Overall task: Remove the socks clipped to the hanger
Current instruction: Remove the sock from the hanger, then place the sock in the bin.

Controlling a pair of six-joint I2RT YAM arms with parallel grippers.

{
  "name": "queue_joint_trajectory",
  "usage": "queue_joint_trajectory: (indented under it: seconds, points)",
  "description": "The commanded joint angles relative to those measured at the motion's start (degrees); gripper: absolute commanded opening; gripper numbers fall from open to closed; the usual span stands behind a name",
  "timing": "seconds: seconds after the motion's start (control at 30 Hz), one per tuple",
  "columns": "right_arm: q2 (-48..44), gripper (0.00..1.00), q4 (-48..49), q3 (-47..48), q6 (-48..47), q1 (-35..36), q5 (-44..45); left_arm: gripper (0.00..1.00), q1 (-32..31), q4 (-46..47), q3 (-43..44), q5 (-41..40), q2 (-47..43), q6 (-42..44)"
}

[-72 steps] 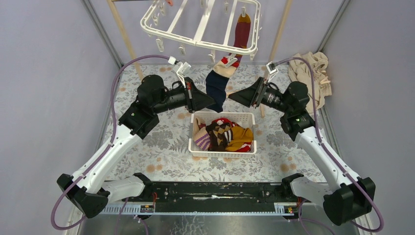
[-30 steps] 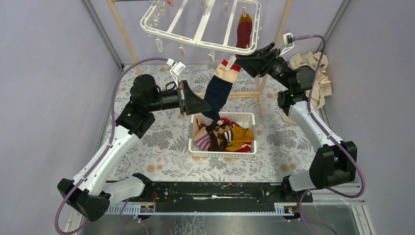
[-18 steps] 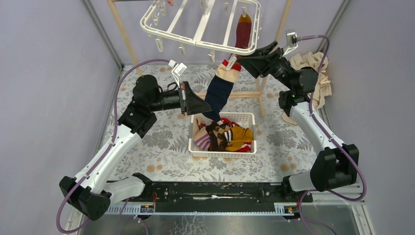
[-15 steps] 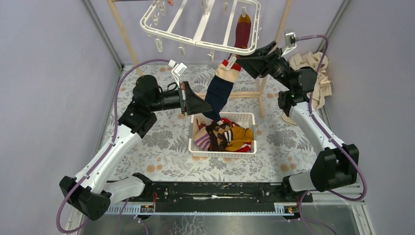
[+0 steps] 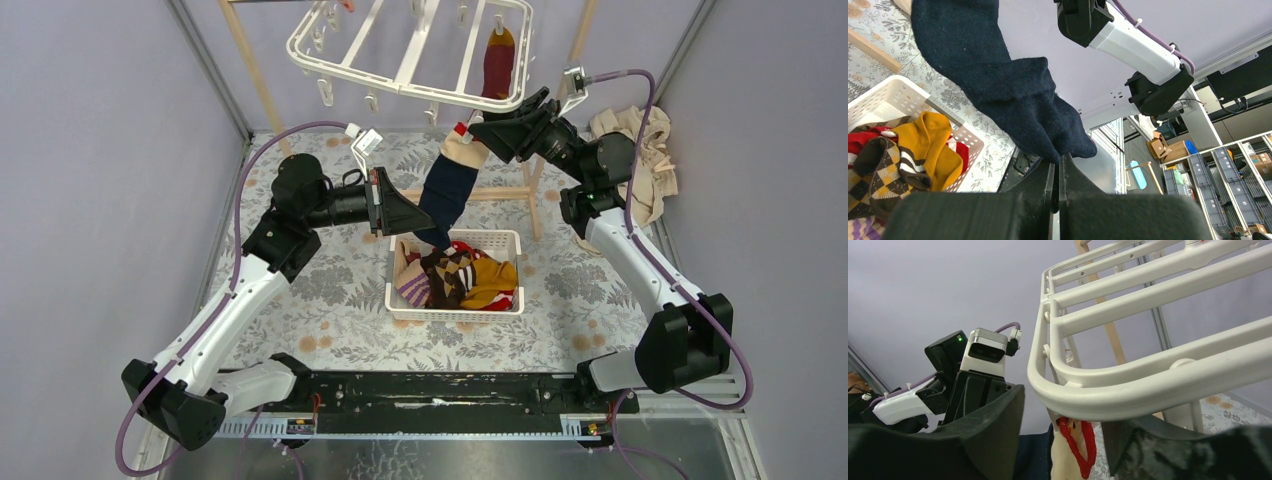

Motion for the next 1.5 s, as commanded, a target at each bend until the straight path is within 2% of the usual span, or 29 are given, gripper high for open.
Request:
queue_joint_trajectory:
  seconds: [0.0, 0.4, 0.47, 0.7, 0.73, 0.83, 0.93, 1.0, 1.17, 1.3, 1.47]
  points:
    - [-1.3, 0.57, 1.2, 3.3, -1.4, 0.4, 0.9, 0.01, 0.5, 3.3, -0.6, 1.6, -1.0, -0.6]
    - [-0.6, 0.45, 1.9, 4.4, -0.3, 0.4, 1.8, 0.01, 0.7, 3.3, -1.2, 1.9, -1.4, -0.6]
    - [-0.4, 0.41, 1.9, 4.7, 0.0, 0.4, 1.6, 0.01, 0.7, 3.3, -1.3, 1.8, -1.4, -0.6]
    - [-0.1, 0.16, 2.2, 4.4, 0.5, 0.4, 1.0, 0.01, 0.8, 3.3, -1.4, 1.9, -1.4, -0.7]
    - [-0.1, 0.15, 2.2, 4.2, 0.5, 0.4, 1.0, 0.01, 0.8, 3.3, -1.5, 1.9, -1.4, -0.7]
    - [-0.2, 0.21, 2.0, 3.6, 0.7, 0.4, 0.9, 0.01, 0.8, 3.3, -1.4, 1.9, -1.5, -0.8]
    - [-0.4, 0.48, 1.4, 2.7, 1.2, 0.4, 0.3, 0.01, 0.8, 3.9, -1.5, 1.9, -1.5, -1.1]
    - [-1.2, 0.59, 0.9, 0.3, 1.2, 0.4, 0.2, 0.01, 0.8, 4.7, -1.9, 1.7, -1.5, -1.3]
    - [-5.6, 0.7, -2.7, -8.1, -0.6, 0.4, 1.6, 0.01, 0.8, 4.6, -4.2, 0.7, -1.5, -0.9]
    - [-10.5, 0.75, -11.6, -14.3, -4.9, 0.4, 4.4, 0.03, 0.8, 4.4, -7.1, -0.6, -1.2, 0.1]
    - [-16.0, 0.77, -25.3, -18.4, -10.6, 0.5, 7.0, 0.04, 0.4, 4.2, -10.9, -2.6, -0.1, 1.9]
